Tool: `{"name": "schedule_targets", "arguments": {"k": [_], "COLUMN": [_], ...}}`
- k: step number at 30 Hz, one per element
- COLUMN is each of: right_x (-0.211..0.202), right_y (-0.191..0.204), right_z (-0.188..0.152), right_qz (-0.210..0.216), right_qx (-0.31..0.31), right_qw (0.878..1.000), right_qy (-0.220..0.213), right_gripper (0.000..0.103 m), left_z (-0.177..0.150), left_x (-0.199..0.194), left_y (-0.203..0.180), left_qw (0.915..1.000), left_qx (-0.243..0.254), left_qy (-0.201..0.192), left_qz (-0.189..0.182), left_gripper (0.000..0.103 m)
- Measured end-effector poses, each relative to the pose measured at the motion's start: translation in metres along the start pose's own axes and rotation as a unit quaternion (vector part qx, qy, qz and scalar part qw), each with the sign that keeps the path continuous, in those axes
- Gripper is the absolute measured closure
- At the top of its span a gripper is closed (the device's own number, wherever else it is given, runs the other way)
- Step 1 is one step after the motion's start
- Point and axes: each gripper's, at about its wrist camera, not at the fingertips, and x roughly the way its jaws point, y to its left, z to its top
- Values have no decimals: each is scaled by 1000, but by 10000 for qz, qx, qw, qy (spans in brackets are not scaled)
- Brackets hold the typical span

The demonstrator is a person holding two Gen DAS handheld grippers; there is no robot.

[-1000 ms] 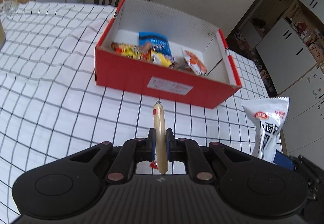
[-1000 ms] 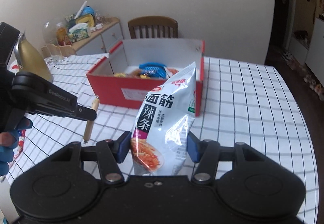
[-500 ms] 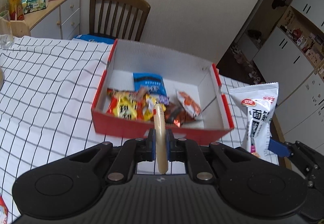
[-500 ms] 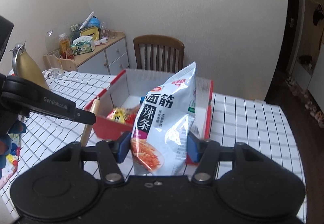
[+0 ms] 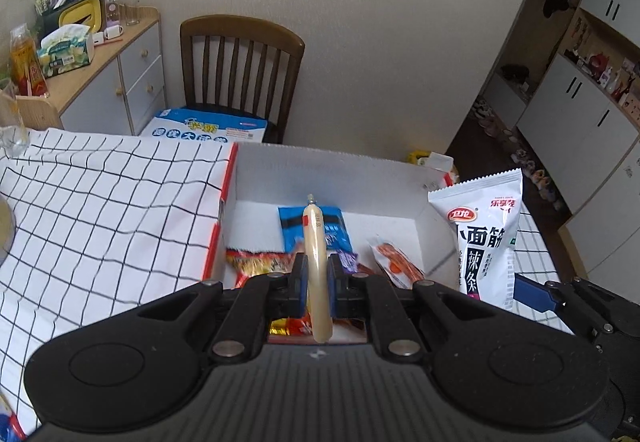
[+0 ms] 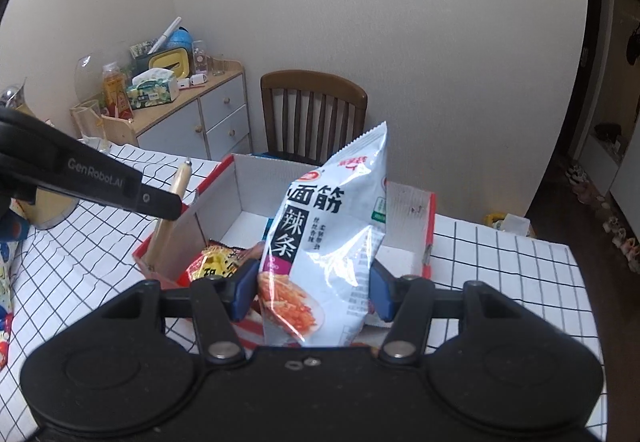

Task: Organize snacks
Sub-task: 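Carry the sausage stick and white packet up over the red box with both tools, then lower both snacks into the box and open both tools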

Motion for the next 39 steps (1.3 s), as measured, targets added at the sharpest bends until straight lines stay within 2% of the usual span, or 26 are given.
{"name": "schedule_targets", "arguments": {"k": [6,18,22,34,39], "right_x": [27,75,83,97,100], "right_y": [1,-2,1,5,7], "right_z": [5,4,0,-9,-11], "right_qz": [-33,-41,-35,-4,-39], "right_qx": [-78,-120,-131,-175,-188], "right_qw": [9999,9980,9973,9954,9947], "right_qy": [150,614,722,946,1011], "right_gripper": [48,48,48,47,47], "left_z": [11,14,9,1,-4], "left_x": [27,83,98,127,139], "left_y": [4,3,-3,-5,-7], "left_qw": [9999,9974,9959,9927,9899], "left_qx": [4,132,294,341,453], "left_qy": [132,711,857,1157,1332], "left_qz": [47,-61,9,-23,147], "left_gripper": [94,94,94,94,94]}}
